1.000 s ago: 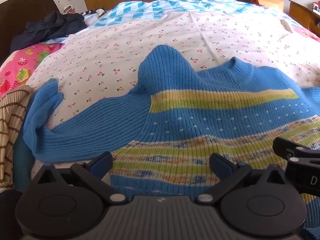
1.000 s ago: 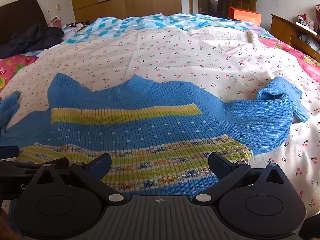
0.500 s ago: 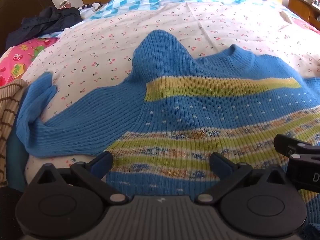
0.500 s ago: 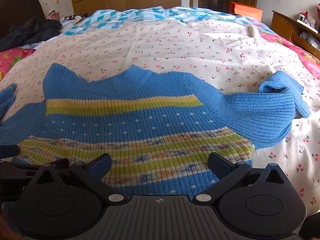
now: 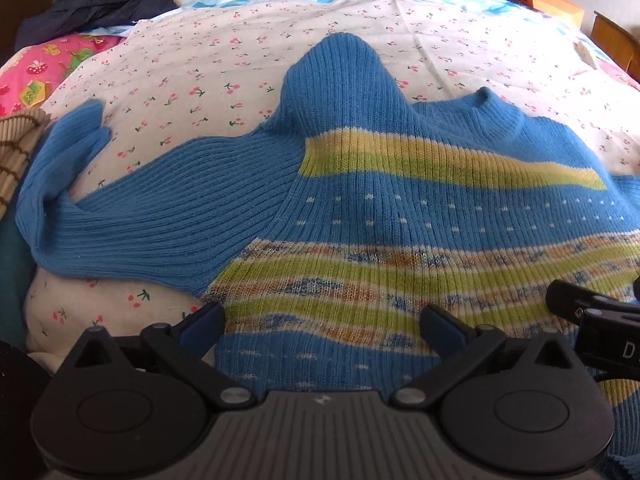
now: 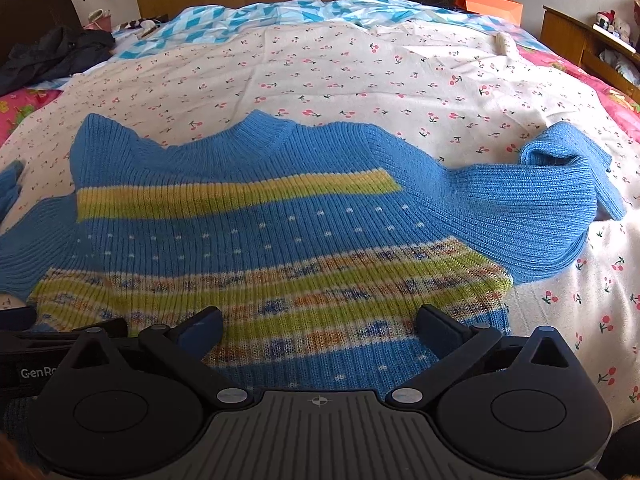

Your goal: Fold small clothes

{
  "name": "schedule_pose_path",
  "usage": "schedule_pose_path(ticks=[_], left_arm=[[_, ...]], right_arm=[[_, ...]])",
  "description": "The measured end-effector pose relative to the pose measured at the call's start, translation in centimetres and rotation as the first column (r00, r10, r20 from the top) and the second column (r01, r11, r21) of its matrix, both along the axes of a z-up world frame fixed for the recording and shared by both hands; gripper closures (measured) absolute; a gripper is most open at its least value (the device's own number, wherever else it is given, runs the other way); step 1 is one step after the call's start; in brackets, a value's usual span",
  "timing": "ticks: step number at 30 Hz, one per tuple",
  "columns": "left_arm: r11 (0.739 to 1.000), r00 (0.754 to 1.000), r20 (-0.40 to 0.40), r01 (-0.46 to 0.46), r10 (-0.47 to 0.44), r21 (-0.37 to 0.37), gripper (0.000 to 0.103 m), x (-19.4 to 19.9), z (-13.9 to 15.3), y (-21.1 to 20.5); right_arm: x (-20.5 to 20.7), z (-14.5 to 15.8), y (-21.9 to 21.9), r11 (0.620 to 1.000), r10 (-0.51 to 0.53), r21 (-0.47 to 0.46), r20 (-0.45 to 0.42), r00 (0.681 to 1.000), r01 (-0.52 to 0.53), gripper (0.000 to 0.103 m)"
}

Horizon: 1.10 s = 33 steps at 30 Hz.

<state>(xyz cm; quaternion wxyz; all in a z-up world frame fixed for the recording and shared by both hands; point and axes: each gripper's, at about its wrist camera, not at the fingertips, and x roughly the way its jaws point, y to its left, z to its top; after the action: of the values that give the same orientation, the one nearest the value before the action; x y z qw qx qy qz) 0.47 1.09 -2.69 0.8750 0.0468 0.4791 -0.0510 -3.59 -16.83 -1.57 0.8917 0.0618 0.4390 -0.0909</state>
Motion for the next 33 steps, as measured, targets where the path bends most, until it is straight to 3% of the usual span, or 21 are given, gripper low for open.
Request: schedule_pose_path(ticks=[17,25,33], left_arm=[[0.999,0.998,0.026,0.054,-0.054,0.001,0.000,-1.1,1.5,-0.1],[0.991,0.991,-0.033,0.131,-0.131,0.007,0.000,-3.6,2.6,-0.1],[0.991,0.989,-0.065,0.131,-0.132,-0.030,0.000,-4.3,2.7,0.1]], right_arm=[[-0.7,0.8,-0.3,0.999,-0.005,0.032,-0.005,1.000,0.005,0.000],[-4.3,2.8,-0.1,0.992,0.004,0.124,-0.063,0.998,0.004,0.000],[-5.7,2.4,0.5,0.993,0.002,0.120,-0.090,0.996,0.009,0.000]])
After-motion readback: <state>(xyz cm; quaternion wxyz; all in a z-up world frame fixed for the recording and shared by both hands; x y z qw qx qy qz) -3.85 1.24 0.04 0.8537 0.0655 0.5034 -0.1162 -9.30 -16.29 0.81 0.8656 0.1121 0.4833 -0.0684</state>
